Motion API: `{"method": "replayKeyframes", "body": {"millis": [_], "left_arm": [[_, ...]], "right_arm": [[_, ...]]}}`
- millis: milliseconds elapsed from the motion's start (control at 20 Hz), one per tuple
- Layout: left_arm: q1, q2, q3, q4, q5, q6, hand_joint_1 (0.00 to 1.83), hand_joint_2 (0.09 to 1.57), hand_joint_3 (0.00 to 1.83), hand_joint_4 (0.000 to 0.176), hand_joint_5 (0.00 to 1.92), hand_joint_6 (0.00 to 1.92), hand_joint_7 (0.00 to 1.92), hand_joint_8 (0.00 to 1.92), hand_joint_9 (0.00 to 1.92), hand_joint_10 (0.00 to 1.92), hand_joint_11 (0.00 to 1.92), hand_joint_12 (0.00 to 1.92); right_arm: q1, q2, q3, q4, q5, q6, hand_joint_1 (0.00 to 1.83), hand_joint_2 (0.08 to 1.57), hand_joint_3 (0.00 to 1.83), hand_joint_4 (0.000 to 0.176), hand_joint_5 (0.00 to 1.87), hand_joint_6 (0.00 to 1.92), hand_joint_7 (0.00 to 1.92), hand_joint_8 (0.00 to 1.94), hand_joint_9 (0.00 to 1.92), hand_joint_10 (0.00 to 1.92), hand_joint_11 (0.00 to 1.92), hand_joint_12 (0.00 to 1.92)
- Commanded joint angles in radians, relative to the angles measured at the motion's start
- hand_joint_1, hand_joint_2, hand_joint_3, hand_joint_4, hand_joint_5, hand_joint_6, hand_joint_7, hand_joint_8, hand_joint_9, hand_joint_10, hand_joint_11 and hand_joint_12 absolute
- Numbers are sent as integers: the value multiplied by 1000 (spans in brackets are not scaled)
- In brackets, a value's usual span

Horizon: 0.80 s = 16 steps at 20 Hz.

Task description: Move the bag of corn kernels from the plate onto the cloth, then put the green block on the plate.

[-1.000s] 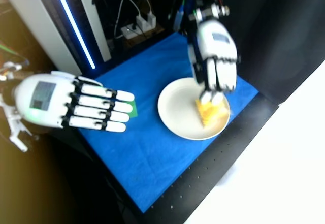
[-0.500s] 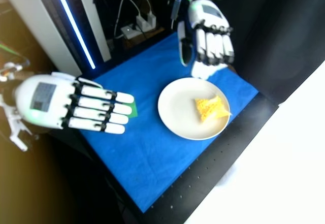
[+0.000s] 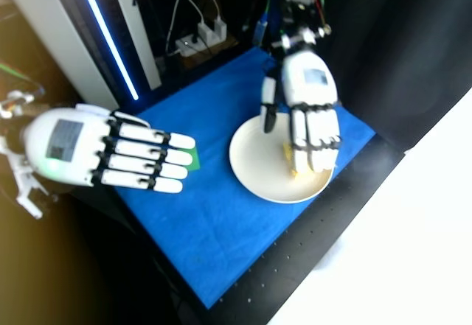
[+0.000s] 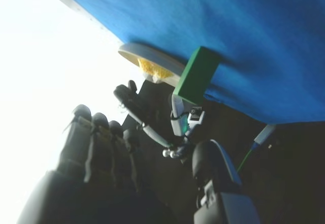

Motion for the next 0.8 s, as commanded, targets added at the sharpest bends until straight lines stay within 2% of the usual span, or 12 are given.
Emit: {"method": "replayKeyframes", "body": {"millis": [0,50,150,200,250,300,350,400,450,500,700,750], "left_arm": [[-5,-14,3,-22,-72,38,1050,1112,0,75,79,7,2,0,25,6,0,628],[-1,-19,7,-42,-63,65,1127,1122,1,78,147,24,74,11,82,21,0,797],[3,-34,28,-54,-40,65,1225,1113,0,48,249,42,192,22,220,58,0,1105],[6,-43,40,-62,-31,65,1263,1103,0,50,298,47,240,23,289,76,0,1229],[6,-46,42,-63,-31,65,1375,1087,0,7,395,73,318,39,415,132,0,1381],[6,-46,40,-63,-35,65,1585,1148,1,0,556,367,414,503,633,1317,381,1633],[6,-45,38,-63,-40,65,1585,1148,1,0,556,367,414,503,633,1317,381,1633],[6,-39,28,-63,-57,65,1608,1187,4,0,434,869,277,1048,630,1537,430,1703],[5,-29,16,-62,-75,65,1477,1293,9,0,356,1325,381,1563,618,1726,490,1810],[4,-20,4,-59,-93,65,1257,1387,17,0,498,1691,338,1783,536,1880,520,1916],[-16,28,-64,-13,-177,65,1229,1417,7,0,446,1748,313,1831,524,1919,554,1921],[-22,50,-93,8,-212,65,1381,1395,5,0,240,1736,382,1886,425,1894,561,1921]], "right_arm": [[6,1,0,15,122,5,523,1289,4,8,0,0,0,0,0,0,0,0],[5,1,0,16,122,5,501,1298,7,6,0,0,0,0,0,0,0,0],[4,1,0,18,122,5,490,1306,8,0,0,0,0,0,0,0,0,0],[3,1,0,18,122,5,482,1313,10,0,0,0,0,0,0,0,0,0],[3,1,0,18,122,5,535,1304,4,0,0,0,0,0,0,0,0,0],[3,1,0,18,122,5,547,1301,1,0,0,0,0,0,0,0,0,0],[3,1,0,19,122,5,547,1301,1,0,0,0,0,0,0,0,0,0],[2,1,0,19,122,5,547,1302,2,0,0,0,0,0,0,0,0,0],[2,1,0,19,122,5,513,1303,2,0,0,0,0,0,0,0,0,0],[1,1,0,19,122,5,488,1306,3,0,0,0,0,0,0,0,0,0],[0,0,0,21,122,5,480,1296,0,0,0,0,0,0,0,0,0,0],[0,0,0,22,122,5,495,1292,0,0,0,0,0,0,0,0,0,0]]}}
